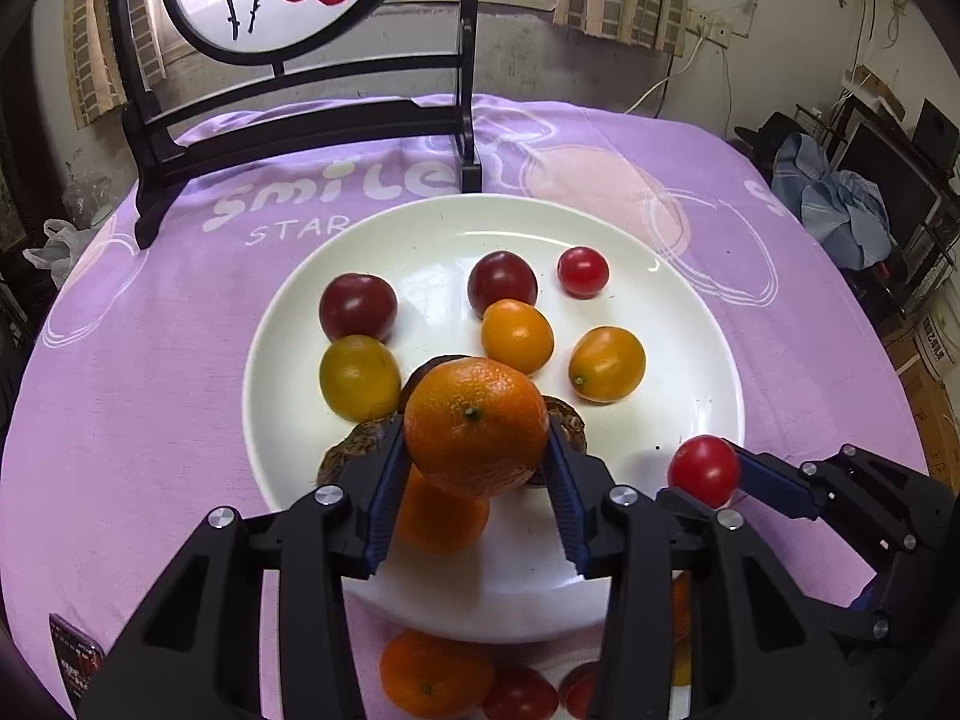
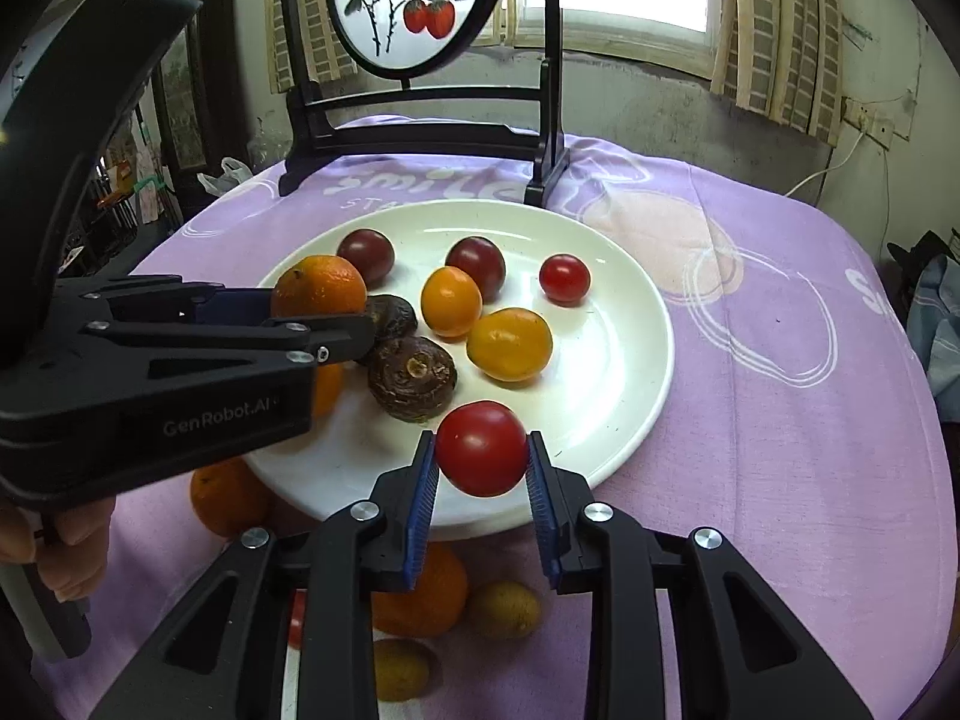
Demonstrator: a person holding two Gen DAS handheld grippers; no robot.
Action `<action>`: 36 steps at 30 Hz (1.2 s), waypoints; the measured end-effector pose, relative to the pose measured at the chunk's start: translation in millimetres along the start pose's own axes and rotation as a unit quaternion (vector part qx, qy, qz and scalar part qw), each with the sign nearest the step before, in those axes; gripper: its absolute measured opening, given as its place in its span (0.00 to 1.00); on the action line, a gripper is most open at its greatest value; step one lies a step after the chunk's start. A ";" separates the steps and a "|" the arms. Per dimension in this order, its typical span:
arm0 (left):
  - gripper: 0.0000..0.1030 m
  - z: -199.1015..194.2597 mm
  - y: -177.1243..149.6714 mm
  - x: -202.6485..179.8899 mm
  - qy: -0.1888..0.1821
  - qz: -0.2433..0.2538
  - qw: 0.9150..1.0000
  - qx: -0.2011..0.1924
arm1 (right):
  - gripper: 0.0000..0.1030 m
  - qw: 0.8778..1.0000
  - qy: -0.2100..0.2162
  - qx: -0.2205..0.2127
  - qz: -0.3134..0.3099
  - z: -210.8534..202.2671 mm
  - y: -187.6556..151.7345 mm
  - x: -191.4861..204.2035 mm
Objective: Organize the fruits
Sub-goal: 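Carry the mandarin and red tomato onto the white plate and release both, then grasp a yellow-green fruit with the right gripper while the left grasps a mandarin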
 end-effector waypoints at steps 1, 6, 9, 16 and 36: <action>0.52 0.4 -0.4 -0.4 -0.003 -0.004 1.000 0.003 | 0.40 1.000 0.003 -0.001 0.006 0.3 -0.6 -1.3; 0.65 -21.4 -6.7 -0.4 -0.007 0.002 1.000 -0.027 | 0.42 1.000 0.002 -0.011 0.006 -13.3 -8.9 -0.4; 0.66 -37.9 -15.3 3.3 -0.002 0.004 0.999 -0.040 | 0.45 1.000 0.010 -0.016 0.013 -25.1 -17.1 -0.7; 0.75 -66.8 -54.0 9.7 -0.017 -0.011 0.999 -0.045 | 0.47 1.000 0.016 -0.016 0.018 -47.9 -47.9 1.7; 0.78 -69.6 -149.6 17.7 -0.035 -0.016 0.999 -0.020 | 0.47 0.999 -0.001 0.035 -0.025 -48.2 -101.4 32.8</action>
Point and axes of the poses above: each gripper's, at about its wrist camera, not at the fingertips, and z roughly the way its jaws point, x to its left, y to its top, the point moved 3 cm from there along z, roughly the way its jaws point, and after that the axes turned 7 degrees about y, right-handed, at the moved point
